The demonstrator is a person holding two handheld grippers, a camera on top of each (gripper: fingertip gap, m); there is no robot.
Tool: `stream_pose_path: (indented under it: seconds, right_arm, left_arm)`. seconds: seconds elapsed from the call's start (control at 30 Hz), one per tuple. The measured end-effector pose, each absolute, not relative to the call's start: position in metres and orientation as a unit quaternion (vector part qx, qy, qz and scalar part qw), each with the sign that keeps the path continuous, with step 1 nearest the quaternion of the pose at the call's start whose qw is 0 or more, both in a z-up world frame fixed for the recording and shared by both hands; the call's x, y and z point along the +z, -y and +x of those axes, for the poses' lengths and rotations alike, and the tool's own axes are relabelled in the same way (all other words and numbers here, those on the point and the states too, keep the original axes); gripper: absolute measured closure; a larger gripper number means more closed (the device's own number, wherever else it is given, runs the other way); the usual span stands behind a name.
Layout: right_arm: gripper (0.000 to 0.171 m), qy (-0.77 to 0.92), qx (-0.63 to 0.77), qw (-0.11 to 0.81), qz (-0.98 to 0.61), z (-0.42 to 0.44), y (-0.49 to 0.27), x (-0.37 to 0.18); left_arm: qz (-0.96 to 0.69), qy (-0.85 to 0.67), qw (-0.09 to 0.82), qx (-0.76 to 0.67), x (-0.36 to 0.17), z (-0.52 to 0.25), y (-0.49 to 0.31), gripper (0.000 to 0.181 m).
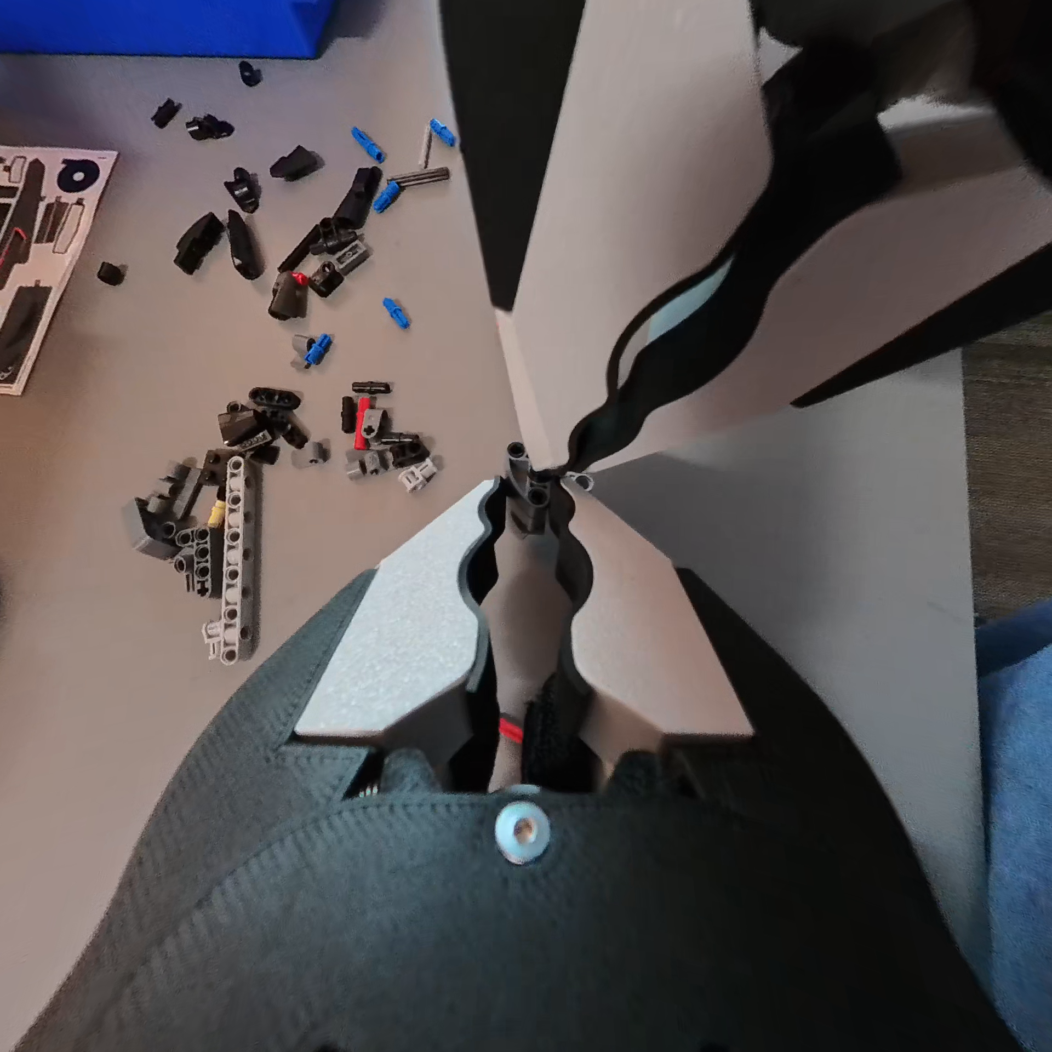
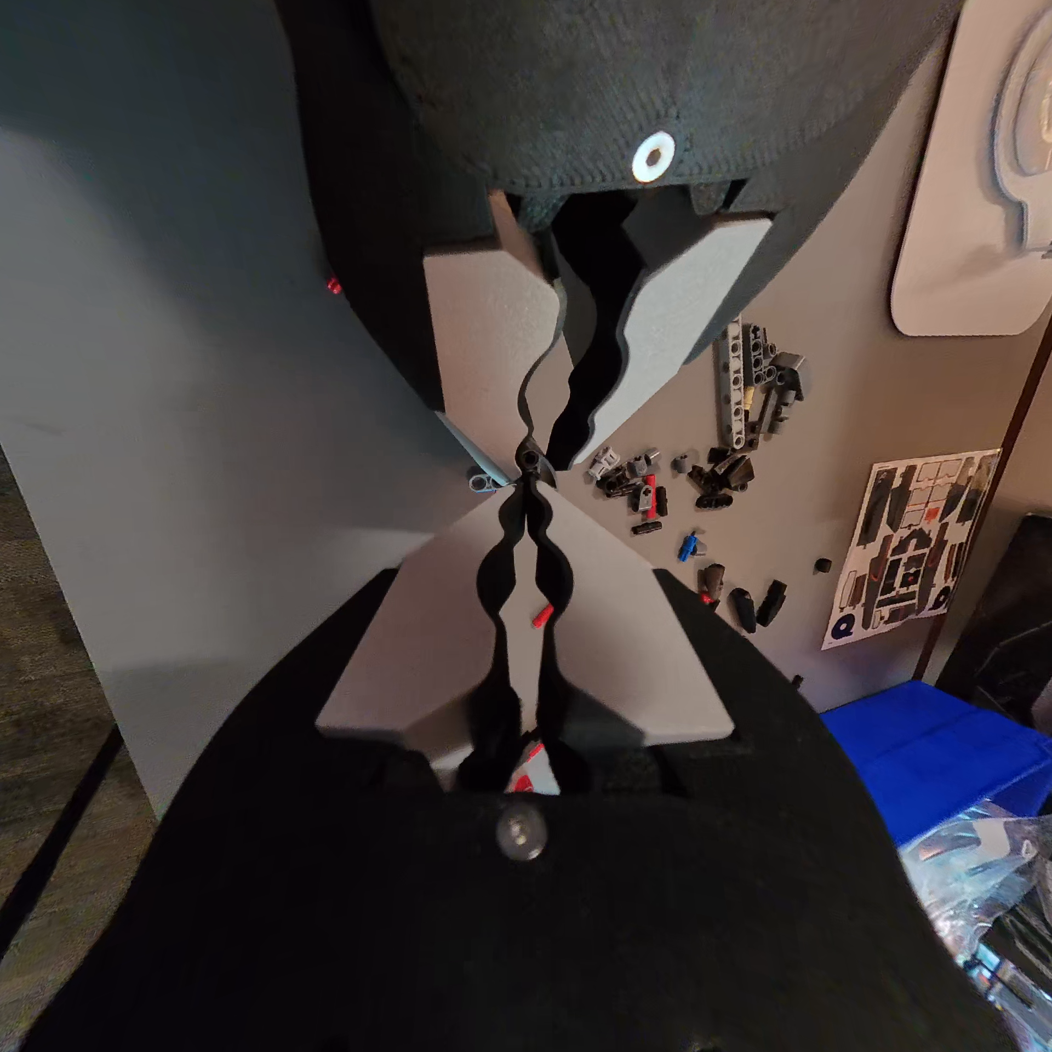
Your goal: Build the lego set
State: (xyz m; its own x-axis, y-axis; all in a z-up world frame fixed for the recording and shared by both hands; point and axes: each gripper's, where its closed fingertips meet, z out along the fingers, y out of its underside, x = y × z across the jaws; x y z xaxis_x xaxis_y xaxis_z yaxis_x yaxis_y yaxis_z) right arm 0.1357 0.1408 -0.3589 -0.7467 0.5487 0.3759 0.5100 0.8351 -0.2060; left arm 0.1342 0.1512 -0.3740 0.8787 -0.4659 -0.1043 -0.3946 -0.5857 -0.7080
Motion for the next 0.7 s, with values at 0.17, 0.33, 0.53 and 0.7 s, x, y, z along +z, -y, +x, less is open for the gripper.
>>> stream_pose_path:
  seconds: [0.17, 0.33, 0.53, 0.7]
  right_arm:
    - [0.171, 0.932, 0.061, 0.218, -0.285, 0.1347, -0.1402, -0.3585]
    - [0.171, 0.905, 0.123, 0.22, -0.342, 0.1342, -0.1403, -0.3575]
    - [0.171, 0.87, 0.192, 0.207, -0.404, 0.1348, -0.1403, -0.3561]
    - [0.171, 0.857, 0.216, 0.201, -0.422, 0.1337, -0.1395, -0.3551]
  left_arm:
    - [-0.889, -0.242, 0.386, -0.046, -0.374, 0.1337, -0.1508, 0.168]
    - [-0.886, -0.241, 0.393, -0.048, -0.374, 0.1332, -0.151, 0.168]
    - [-0.885, -0.239, 0.398, -0.045, -0.3737, 0.1324, -0.1512, 0.168]
    - [-0.884, -0.239, 0.399, -0.047, -0.3736, 0.1329, -0.151, 0.168]
